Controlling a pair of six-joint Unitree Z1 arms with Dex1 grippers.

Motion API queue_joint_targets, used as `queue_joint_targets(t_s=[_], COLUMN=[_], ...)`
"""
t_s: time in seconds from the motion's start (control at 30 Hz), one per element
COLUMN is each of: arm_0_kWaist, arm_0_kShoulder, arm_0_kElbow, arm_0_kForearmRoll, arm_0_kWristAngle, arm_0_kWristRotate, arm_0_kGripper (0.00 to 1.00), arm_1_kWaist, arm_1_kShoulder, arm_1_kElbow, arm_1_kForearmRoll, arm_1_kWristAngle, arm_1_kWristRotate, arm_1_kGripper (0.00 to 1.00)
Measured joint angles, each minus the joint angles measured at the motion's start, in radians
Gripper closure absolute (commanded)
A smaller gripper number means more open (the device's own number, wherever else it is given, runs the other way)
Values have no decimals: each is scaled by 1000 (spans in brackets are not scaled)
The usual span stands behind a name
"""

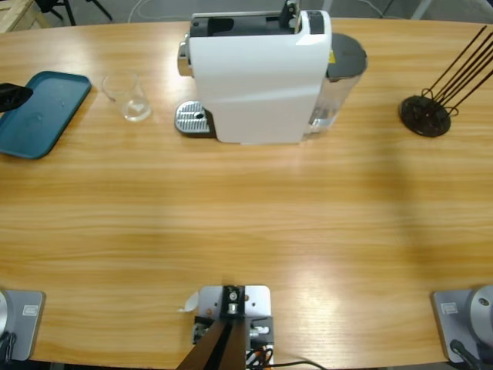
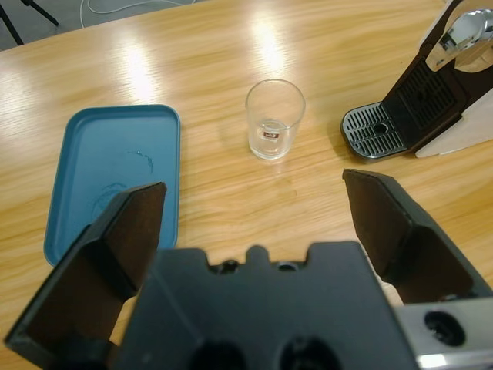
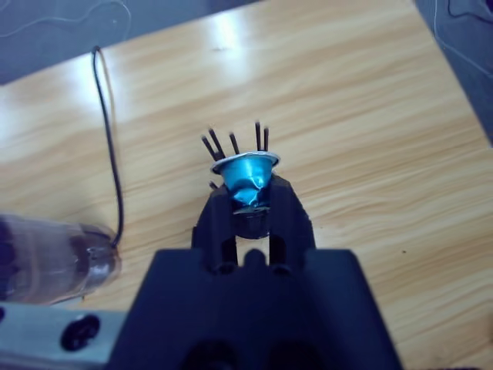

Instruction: Pour coffee

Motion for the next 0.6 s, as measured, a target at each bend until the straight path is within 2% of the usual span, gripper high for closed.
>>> queue_joint_targets(t_s=[0.13,0.2,0.43,0.5,0.6], arm_0_kWaist=[0,0,0,-1,-2], arm_0_kShoulder=[11,16,33,33,33], arm_0_kElbow=[0,0,-3,-3,-4], arm_0_kForearmRoll=[0,0,0,0,0], arm_0_kWristAngle=[-1,-2,-9,-11,-38], arm_0_kWristRotate=[0,0,0,0,0], arm_0_kGripper=[4,4,9,9,9], arm_1_kWaist=[15,66,448,524,613], arm_1_kShoulder=[-22,-35,-47,-47,-46], arm_1_kElbow=[-121,-166,-203,-203,-204], arm_1_kForearmRoll=[99,109,136,177,215], arm_1_kWristAngle=[1,45,300,342,373], arm_1_kWristRotate=[-33,-138,-733,-835,-892], arm_1_kGripper=[1000,1000,1000,1000,1000])
